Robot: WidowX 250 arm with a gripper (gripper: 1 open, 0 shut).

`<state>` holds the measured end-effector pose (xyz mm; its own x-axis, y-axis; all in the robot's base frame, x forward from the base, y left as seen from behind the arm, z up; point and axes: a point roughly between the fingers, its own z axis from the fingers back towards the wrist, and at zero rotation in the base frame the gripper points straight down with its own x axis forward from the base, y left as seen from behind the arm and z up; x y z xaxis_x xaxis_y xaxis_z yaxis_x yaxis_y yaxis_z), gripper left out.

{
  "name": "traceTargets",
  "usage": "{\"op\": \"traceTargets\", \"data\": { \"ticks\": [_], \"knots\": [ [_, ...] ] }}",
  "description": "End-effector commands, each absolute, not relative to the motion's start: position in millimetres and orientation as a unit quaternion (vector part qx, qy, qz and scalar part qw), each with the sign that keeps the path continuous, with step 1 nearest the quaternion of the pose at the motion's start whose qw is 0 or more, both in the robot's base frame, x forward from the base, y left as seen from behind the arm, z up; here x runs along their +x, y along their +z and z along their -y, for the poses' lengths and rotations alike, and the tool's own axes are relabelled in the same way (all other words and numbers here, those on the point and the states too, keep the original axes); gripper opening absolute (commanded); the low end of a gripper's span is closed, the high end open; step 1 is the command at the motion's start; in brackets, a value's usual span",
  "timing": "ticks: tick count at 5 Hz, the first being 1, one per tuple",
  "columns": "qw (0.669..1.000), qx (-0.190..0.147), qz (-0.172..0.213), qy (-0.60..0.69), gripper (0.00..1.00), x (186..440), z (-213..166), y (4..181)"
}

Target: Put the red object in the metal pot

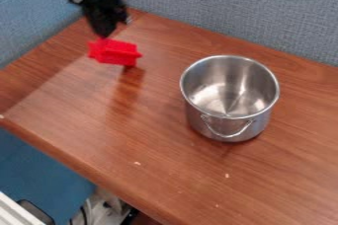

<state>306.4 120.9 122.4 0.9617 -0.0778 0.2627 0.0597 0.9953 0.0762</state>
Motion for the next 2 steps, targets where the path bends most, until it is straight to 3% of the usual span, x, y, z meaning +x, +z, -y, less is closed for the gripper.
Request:
{"op": "traceTargets", "data": {
  "ticks": [1,2],
  "knots": [
    [0.983,0.036,0.173,-0.051,0.0,318,-93,149.4],
    [0.984,0.019,0.161,-0.069,1.0,316,-97,139.3]
  ]
}}
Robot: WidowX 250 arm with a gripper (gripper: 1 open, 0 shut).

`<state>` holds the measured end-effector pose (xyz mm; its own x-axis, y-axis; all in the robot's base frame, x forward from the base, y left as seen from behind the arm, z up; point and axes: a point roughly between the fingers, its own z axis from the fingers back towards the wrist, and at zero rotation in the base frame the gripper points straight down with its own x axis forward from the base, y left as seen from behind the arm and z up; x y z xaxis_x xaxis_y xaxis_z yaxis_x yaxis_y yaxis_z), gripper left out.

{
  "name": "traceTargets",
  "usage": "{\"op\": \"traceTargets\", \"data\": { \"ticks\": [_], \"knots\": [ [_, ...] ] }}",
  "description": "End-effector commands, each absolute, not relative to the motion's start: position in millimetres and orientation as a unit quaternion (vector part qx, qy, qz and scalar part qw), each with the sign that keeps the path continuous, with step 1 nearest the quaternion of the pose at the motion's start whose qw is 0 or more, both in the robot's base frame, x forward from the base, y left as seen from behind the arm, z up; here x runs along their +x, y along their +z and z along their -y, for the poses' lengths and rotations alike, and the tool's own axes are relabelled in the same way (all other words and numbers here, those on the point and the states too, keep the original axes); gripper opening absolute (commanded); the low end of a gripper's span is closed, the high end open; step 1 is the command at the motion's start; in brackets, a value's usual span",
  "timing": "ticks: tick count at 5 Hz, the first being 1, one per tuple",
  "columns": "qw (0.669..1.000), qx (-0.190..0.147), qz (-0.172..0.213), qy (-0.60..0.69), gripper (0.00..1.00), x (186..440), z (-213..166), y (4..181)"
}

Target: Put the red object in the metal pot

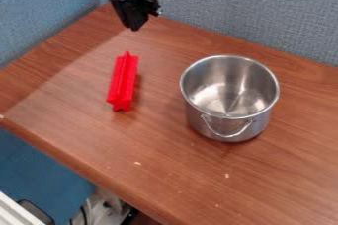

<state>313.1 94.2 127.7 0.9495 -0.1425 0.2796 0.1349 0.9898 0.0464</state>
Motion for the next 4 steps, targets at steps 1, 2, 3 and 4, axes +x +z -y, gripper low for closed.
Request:
{"op": "traceTargets", "data": {
  "ticks": [1,2,3,4],
  "knots": [
    [0.985,0.011,0.147,-0.092,1.0,313,-98,126.3],
    [0.988,0.006,0.124,-0.087,1.0,298,-101,118.8],
    [0.991,0.013,0.106,-0.076,1.0,285,-110,109.8],
    [0.993,0.018,0.094,-0.072,1.0,280,-109,99.6]
  ]
}}
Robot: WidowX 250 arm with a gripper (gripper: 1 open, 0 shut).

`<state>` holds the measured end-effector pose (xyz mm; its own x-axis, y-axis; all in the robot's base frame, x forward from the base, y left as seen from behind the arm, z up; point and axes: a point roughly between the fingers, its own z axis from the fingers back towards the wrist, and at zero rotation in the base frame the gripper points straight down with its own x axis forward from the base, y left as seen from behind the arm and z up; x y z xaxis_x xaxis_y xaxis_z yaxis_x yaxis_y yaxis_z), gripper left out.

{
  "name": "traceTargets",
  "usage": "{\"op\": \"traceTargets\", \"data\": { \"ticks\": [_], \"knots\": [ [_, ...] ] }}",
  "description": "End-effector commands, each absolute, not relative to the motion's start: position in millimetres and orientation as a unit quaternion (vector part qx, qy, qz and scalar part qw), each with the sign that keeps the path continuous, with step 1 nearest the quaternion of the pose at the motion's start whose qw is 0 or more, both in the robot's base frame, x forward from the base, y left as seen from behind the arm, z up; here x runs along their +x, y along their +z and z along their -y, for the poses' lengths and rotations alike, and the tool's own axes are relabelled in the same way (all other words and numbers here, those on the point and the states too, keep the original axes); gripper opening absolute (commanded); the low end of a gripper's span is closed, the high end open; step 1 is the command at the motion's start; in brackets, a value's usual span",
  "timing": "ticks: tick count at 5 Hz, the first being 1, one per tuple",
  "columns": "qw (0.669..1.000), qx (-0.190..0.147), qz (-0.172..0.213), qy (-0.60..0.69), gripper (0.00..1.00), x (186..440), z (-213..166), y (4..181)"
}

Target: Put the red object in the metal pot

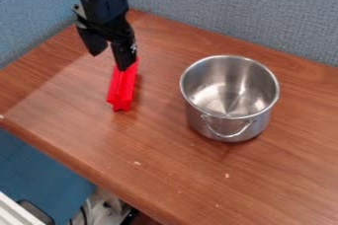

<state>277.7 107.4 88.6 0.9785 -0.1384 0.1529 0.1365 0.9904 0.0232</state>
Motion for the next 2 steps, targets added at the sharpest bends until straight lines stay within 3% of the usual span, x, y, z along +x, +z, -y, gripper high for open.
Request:
{"op": "traceTargets", "data": {
  "ticks": [1,2],
  "knots": [
    [0.994,0.016,0.087,-0.065,1.0,279.8,-101.0,89.8],
    [0.995,0.014,0.08,-0.065,1.0,283.6,-105.2,85.2]
  ]
}}
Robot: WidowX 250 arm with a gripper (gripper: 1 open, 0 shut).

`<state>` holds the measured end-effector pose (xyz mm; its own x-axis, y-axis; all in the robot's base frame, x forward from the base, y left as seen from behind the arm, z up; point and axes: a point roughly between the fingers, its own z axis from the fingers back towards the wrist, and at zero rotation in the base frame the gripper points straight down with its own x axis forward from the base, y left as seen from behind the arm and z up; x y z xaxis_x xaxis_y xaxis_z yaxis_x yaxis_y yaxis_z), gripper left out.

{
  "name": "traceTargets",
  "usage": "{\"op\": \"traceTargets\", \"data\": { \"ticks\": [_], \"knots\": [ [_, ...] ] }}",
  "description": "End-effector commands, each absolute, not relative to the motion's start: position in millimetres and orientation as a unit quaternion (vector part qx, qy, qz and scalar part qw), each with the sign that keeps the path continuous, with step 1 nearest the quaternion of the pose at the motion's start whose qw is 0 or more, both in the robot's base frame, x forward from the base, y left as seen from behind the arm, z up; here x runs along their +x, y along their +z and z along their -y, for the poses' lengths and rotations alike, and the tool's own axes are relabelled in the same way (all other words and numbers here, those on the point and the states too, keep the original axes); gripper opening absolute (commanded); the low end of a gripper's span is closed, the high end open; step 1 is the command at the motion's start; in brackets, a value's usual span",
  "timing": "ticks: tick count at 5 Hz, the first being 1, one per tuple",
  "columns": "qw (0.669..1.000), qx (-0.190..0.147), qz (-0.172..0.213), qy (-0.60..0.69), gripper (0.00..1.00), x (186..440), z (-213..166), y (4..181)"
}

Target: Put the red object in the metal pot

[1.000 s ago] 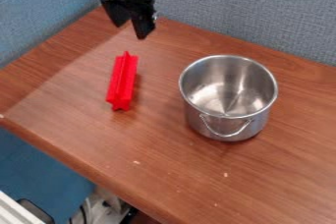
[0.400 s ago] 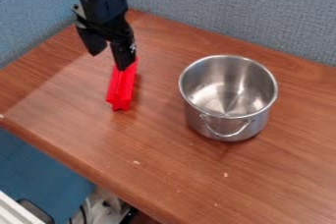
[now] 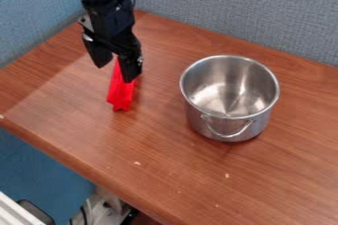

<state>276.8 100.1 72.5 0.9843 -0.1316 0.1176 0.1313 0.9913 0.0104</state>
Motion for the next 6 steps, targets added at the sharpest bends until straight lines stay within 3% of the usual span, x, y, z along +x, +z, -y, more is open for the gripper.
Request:
{"op": "traceTargets", "data": {
  "ticks": [1,6],
  "knots": [
    [0.995,0.015,0.076,-0.068,1.0,289,-109,81.3],
    [0.994,0.0,0.054,-0.092,1.0,280,-112,75.1]
  ]
}}
